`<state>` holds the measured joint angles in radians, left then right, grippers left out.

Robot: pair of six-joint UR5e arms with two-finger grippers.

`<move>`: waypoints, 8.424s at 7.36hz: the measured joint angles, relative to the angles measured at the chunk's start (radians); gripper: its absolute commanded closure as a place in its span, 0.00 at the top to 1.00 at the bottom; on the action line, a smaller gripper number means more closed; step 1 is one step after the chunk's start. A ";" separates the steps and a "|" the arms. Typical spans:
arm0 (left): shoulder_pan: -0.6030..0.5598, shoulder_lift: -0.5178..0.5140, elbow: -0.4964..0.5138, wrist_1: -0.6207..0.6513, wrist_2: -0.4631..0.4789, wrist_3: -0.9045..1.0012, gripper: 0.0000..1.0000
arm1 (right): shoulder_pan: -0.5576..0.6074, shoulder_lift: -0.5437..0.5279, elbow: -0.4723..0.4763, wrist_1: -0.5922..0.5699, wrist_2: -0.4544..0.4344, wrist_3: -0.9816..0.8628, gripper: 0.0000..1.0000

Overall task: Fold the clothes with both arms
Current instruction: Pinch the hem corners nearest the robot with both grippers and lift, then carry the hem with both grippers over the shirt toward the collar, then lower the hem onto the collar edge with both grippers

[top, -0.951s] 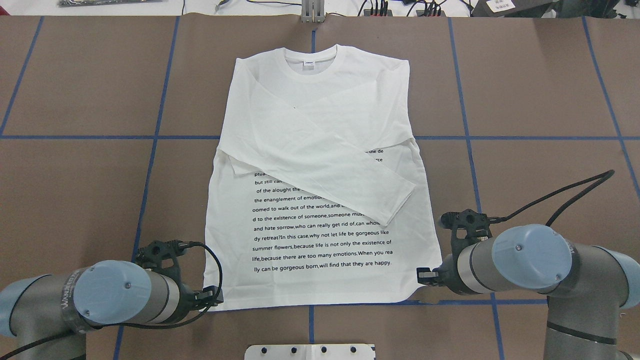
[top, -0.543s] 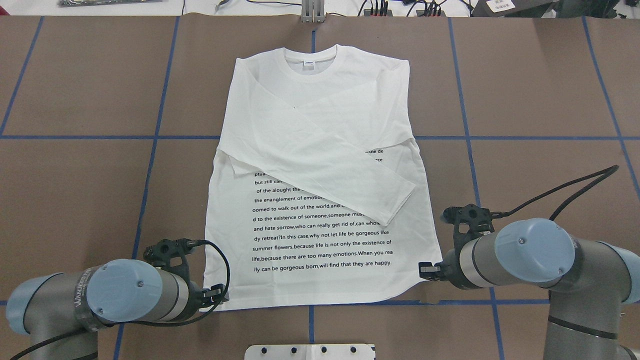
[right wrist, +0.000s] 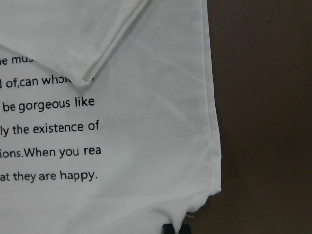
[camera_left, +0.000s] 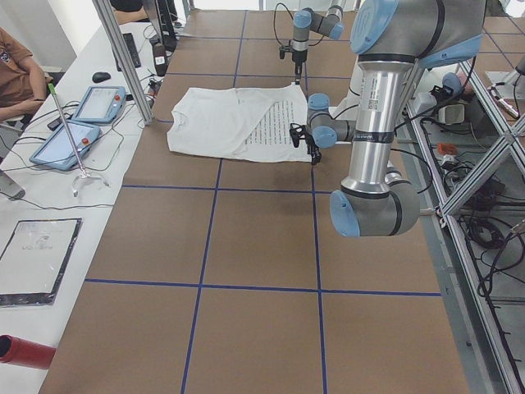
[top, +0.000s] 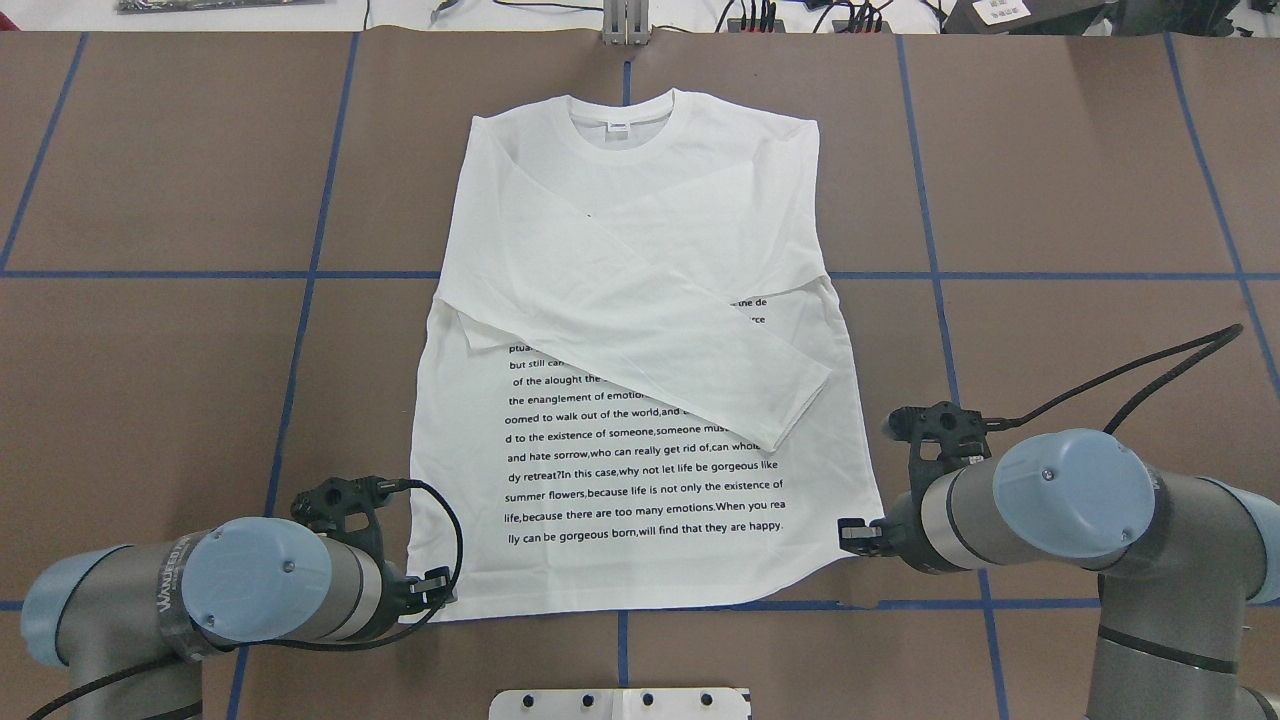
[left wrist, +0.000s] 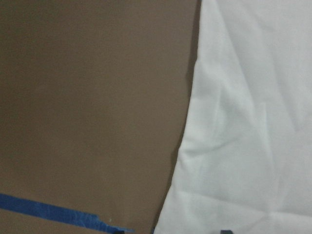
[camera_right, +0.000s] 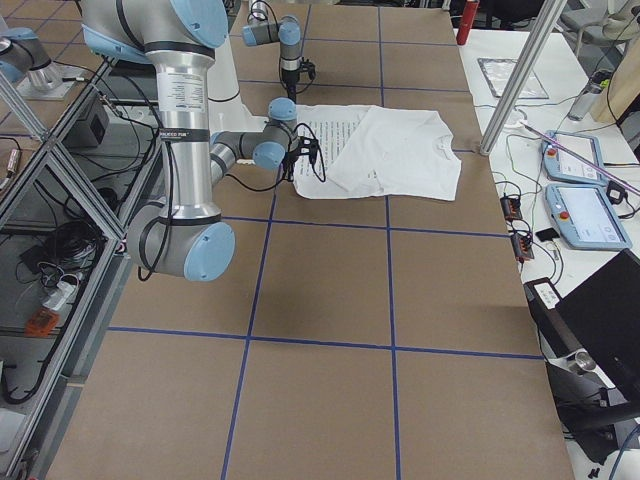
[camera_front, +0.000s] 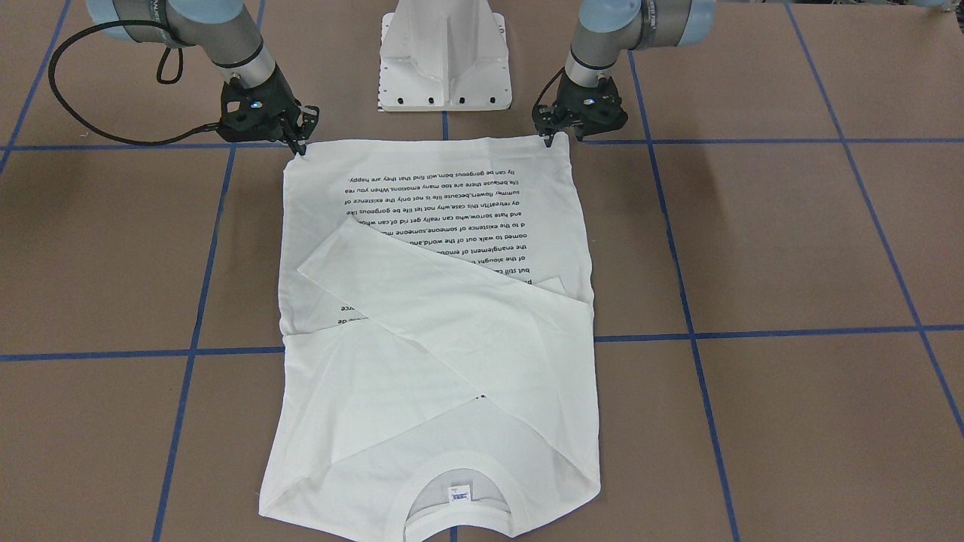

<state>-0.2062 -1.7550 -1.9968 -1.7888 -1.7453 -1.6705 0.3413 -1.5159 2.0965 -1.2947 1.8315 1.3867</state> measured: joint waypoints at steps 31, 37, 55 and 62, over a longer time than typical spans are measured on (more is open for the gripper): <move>-0.080 -0.067 -0.441 0.546 -0.163 0.130 0.00 | 0.245 -0.004 0.166 0.015 0.571 -0.096 0.00; -0.442 -0.167 -0.258 0.520 -0.281 0.390 0.00 | 0.461 0.205 -0.055 0.015 0.561 -0.124 0.00; -0.699 -0.476 0.672 -0.155 -0.323 0.415 0.00 | 0.621 0.662 -0.818 0.017 0.464 -0.337 0.00; -0.693 -0.480 0.660 -0.162 -0.321 0.408 0.70 | 0.585 0.669 -0.778 0.020 0.460 -0.337 0.12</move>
<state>-0.8993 -2.2348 -1.3364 -1.9512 -2.0663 -1.2623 0.9264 -0.8465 1.3184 -1.2743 2.2919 1.0496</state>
